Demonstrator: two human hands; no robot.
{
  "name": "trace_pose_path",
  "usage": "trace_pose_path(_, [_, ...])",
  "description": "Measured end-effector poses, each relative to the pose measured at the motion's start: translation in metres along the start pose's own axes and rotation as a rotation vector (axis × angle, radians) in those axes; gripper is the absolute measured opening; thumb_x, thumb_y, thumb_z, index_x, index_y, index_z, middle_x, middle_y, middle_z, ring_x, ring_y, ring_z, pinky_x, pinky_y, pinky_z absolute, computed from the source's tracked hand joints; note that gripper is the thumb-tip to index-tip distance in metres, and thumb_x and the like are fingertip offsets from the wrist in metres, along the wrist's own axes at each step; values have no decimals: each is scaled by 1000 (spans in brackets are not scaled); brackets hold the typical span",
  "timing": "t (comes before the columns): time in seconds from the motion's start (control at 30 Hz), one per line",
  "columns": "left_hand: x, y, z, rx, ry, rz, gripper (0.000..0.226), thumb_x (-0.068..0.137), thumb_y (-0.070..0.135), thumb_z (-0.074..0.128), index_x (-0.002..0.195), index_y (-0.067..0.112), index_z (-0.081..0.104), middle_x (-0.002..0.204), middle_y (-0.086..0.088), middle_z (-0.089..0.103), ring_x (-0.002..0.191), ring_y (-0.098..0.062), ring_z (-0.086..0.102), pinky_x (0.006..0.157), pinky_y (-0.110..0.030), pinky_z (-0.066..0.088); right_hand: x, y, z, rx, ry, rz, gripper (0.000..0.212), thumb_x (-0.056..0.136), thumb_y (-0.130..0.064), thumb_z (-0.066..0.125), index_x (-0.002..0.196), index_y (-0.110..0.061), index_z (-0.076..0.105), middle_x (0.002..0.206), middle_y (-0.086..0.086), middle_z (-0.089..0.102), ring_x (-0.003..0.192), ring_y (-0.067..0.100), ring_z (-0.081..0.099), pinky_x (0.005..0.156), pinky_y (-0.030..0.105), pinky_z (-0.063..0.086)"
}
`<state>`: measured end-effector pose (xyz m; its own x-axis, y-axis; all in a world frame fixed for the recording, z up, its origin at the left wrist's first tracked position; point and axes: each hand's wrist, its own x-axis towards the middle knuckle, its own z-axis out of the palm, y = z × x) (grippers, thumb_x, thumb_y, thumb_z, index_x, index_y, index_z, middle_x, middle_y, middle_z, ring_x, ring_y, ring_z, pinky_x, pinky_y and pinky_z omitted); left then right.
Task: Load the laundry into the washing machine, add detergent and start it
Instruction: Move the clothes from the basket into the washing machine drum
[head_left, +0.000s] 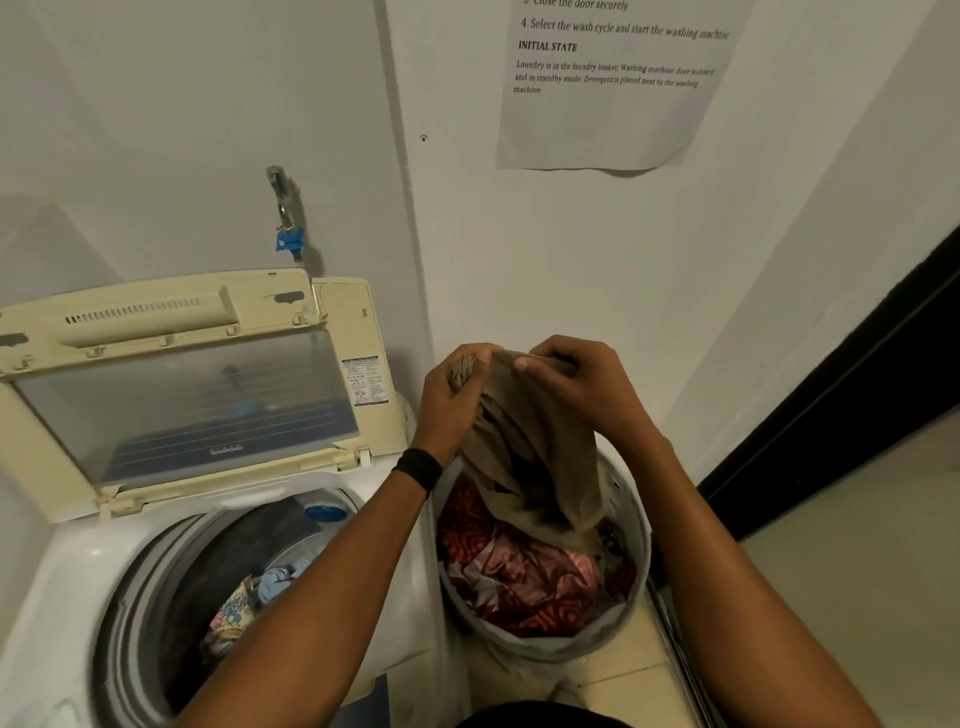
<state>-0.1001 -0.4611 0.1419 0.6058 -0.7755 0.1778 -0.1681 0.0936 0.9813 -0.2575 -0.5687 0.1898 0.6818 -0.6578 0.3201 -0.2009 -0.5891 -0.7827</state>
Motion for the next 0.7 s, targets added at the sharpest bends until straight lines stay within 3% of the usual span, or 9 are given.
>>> trace_pose_path(0.07, [-1,0,1,-15,6,-49,26,105,37,56,95,17,69,94,-3,72,93,-18,68,88,-35,57,-1,1,5,5,-11,11,15,92,-39,75,93,-24,76,85,-11,73,83,7,68,73,19,52])
trace_pose_path(0.13, [-2,2,1,-49,23,-65,37,105,39,56,83,9,56,80,-7,58,78,-18,56,77,-36,51,-3,5,7,8,-37,27,15,92,-39,76,95,-25,75,89,-12,73,82,7,67,71,21,53])
trace_pose_path(0.27, [-1,1,-9,-33,49,-38,40,94,35,74,74,15,46,67,1,44,67,-14,43,66,-31,44,-8,14,-6,57,-50,64,10,91,-32,78,96,-24,76,92,-14,74,69,7,66,67,22,52])
trace_pose_path(0.4, [-3,1,-5,-29,54,-23,34,99,33,68,79,10,54,75,-5,56,72,-16,53,73,-34,49,-5,9,-10,175,48,92,13,88,-22,81,98,-15,76,88,-5,76,76,18,73,75,32,62])
trace_pose_path(0.47, [-3,0,-2,-25,30,-8,24,103,33,61,100,10,69,96,0,72,93,-13,67,88,-30,55,-2,4,-6,208,78,61,14,88,-18,81,99,-12,75,87,-2,76,79,17,72,74,28,60])
trace_pose_path(0.53, [-3,1,1,-14,10,4,26,104,35,59,111,14,73,106,0,74,104,-14,68,96,-33,55,0,0,1,208,73,12,14,88,-16,81,100,-11,75,88,-2,76,81,13,71,72,21,56])
trace_pose_path(0.7, [-4,5,8,-26,-50,5,48,93,52,67,90,5,59,77,-3,55,74,-14,52,71,-31,48,0,-4,17,250,38,-33,12,93,-17,77,104,-13,75,97,-5,76,90,15,72,75,24,56])
